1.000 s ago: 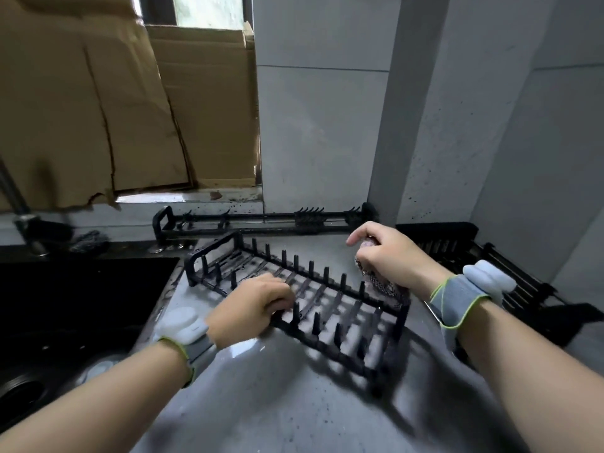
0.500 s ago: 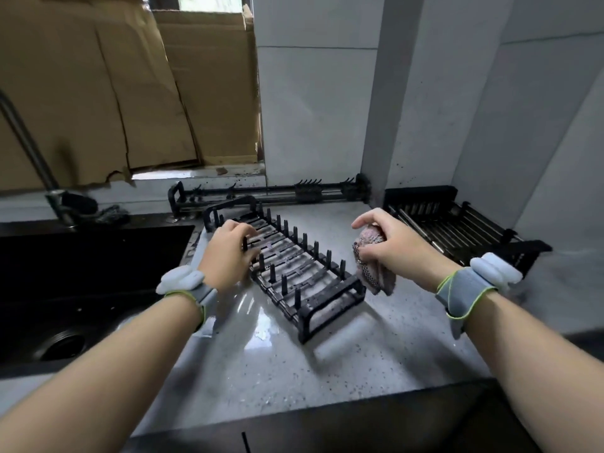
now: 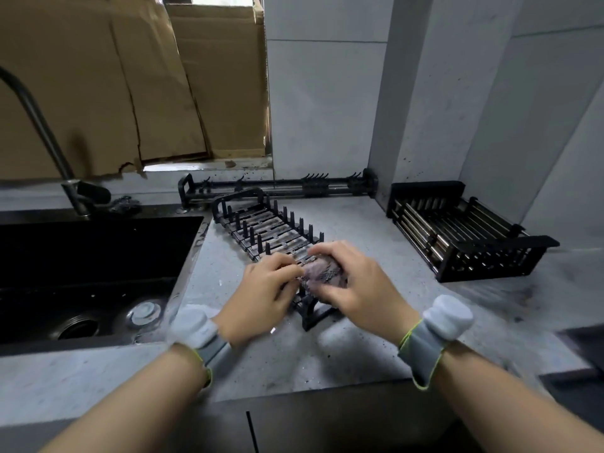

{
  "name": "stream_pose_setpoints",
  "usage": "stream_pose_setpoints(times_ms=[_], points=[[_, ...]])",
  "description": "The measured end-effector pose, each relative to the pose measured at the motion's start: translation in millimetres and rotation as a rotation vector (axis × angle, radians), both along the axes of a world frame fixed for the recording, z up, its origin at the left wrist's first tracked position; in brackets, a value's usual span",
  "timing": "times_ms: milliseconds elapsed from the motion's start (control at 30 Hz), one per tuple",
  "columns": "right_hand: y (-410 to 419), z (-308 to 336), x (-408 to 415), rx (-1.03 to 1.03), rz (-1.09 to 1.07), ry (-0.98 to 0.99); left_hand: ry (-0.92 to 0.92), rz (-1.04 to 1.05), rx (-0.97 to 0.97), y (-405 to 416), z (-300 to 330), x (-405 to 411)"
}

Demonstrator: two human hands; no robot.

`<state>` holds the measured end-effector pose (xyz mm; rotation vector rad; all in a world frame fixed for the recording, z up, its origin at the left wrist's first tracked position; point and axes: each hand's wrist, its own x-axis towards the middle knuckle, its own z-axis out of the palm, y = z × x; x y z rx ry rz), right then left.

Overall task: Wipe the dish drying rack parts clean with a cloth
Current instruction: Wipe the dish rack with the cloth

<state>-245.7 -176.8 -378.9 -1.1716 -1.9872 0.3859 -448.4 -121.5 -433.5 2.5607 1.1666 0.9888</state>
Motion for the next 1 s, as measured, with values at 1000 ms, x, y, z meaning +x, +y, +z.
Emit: stream_pose_setpoints(times_ms=[1000], points=[[31,-11,72,0.048,-0.299,-0.281,0.069,-0.007,-0.140,-4,0,0]])
